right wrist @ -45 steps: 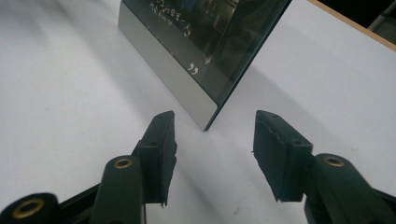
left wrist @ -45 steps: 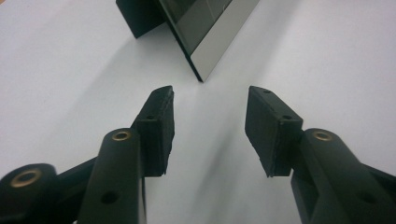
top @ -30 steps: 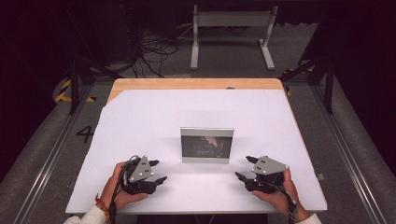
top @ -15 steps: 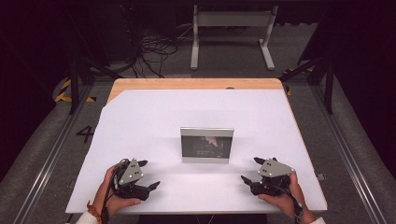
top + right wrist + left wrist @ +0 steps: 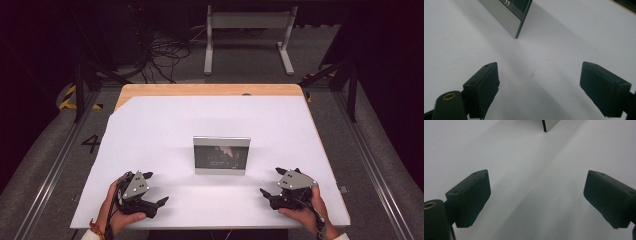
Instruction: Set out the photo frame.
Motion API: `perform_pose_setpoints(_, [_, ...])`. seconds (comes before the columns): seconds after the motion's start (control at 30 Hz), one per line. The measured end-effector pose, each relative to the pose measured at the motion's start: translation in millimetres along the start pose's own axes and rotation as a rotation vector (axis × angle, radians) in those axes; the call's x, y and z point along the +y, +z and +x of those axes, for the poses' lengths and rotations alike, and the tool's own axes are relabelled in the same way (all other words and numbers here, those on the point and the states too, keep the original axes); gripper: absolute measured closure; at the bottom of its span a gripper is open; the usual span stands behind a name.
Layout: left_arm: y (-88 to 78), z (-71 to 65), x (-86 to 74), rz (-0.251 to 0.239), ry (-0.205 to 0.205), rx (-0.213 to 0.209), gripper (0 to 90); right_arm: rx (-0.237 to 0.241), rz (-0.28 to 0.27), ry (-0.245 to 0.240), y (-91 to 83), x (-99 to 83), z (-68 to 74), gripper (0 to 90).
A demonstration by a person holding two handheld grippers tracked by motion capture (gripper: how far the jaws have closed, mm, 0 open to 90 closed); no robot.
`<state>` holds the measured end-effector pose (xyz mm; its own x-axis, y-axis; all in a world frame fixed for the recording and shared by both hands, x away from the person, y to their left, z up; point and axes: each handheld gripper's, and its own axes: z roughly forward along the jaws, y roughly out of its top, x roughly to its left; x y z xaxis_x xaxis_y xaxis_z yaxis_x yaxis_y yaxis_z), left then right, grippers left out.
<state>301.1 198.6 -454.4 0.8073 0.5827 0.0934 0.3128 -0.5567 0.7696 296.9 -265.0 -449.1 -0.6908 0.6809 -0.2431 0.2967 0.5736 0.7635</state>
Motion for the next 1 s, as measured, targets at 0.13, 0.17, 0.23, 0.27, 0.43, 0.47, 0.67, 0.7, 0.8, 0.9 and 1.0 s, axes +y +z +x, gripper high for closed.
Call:
perform_pose_setpoints(0.13, [0.3,0.0,-1.1,0.005,-0.001,0.005,6.1,0.004,0.002,-0.004,0.5,0.7,0.5,13.2])
perform_pose_setpoints(0.17, [0.2,0.0,-1.6,0.007,0.000,0.008,6.1,0.004,0.002,-0.004,0.5,0.7,0.5,13.2])
perform_pose_setpoints(0.23, [-0.7,1.4,-2.4,0.004,-0.010,0.011,6.1,-0.001,-0.002,-0.004,0.8,1.8,1.4,13.2])
perform_pose_setpoints(0.27, [-0.6,1.9,-2.5,0.003,-0.013,0.011,6.1,-0.001,0.000,-0.004,1.3,2.0,2.1,13.2])
perform_pose_setpoints(0.43, [1.3,1.9,-1.9,0.006,-0.015,0.018,6.8,-0.007,0.011,-0.017,3.0,1.6,4.4,13.4])
perform_pose_setpoints(0.47, [1.8,1.5,-1.4,0.005,-0.013,0.017,6.9,-0.011,0.010,-0.020,2.8,1.4,4.3,13.4])
perform_pose_setpoints(0.67, [4.7,0.9,-0.4,0.011,-0.005,0.011,6.5,-0.011,0.005,-0.016,1.4,0.5,3.5,13.5])
perform_pose_setpoints(0.7, [5.0,1.0,-0.5,0.011,-0.004,0.010,6.7,-0.011,0.003,-0.012,1.7,0.5,3.6,13.5])
perform_pose_setpoints(0.8, [5.8,1.1,-0.6,0.013,-0.008,0.005,7.0,-0.011,0.005,-0.012,2.4,0.6,3.9,13.5])
perform_pose_setpoints(0.9, [7.1,0.8,-0.5,0.018,-0.001,0.004,7.1,-0.011,0.006,-0.020,2.3,0.8,3.9,13.5])
perform_pose_setpoints(1.0, [8.4,0.2,-0.2,0.023,0.000,0.002,7.1,-0.013,0.007,-0.022,2.5,0.6,4.2,13.5])
